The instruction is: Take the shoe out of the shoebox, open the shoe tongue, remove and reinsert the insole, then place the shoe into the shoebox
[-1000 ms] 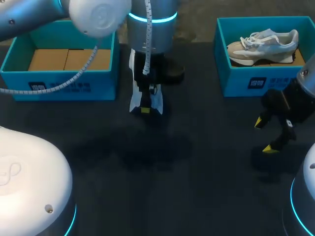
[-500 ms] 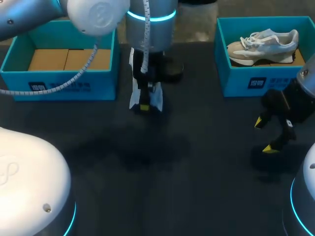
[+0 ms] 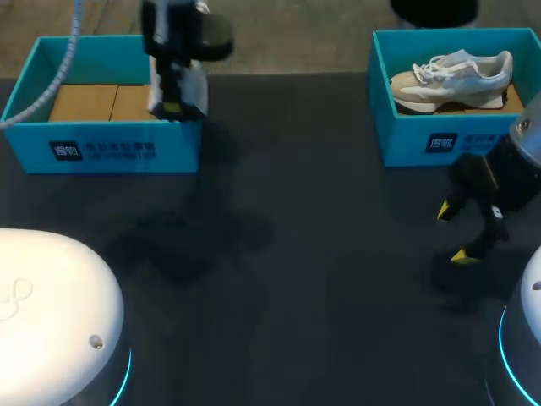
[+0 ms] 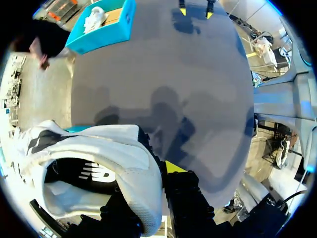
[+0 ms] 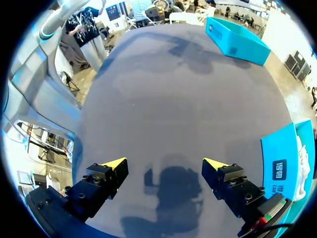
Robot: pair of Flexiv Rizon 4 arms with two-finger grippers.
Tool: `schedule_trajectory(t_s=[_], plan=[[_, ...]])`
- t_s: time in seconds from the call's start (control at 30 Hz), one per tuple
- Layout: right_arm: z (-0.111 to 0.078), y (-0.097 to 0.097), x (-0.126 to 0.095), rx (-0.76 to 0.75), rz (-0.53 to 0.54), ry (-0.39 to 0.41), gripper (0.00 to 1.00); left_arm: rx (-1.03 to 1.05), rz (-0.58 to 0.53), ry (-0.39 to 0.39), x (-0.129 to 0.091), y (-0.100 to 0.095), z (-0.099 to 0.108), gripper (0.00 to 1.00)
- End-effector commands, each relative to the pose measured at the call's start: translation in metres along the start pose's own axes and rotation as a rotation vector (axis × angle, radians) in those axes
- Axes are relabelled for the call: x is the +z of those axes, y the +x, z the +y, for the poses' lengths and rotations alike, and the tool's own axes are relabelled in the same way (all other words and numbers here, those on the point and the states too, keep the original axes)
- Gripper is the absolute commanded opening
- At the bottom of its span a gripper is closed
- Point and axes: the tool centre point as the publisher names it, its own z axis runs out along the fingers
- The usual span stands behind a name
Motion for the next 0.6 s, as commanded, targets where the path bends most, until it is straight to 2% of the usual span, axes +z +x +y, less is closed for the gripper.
schedule_trajectory(t_s=[0.03,0.23,0.47,0.6], plan=[[0.0,0.001,0.0,0.001,-0.002,0.002,1.0,0.046,0.015,0.052,0.002,-0.026,0.062,0.0],[0.0,0.001,0.0,0.001,-0.002,0.002,1.0,0.029,0.011,0.074,0.012,-0.062,0.111,0.0],[0.0,0.001,0.0,0.001,-0.002,0.002,1.0,-0.009,0.049,0.033,0.017,-0.099,0.16,0.0],[0.0,0.001,0.0,0.001,-0.002,0.002,1.0,-0.009,0.049,0.033,0.017,-0.099,0.16,0.0]])
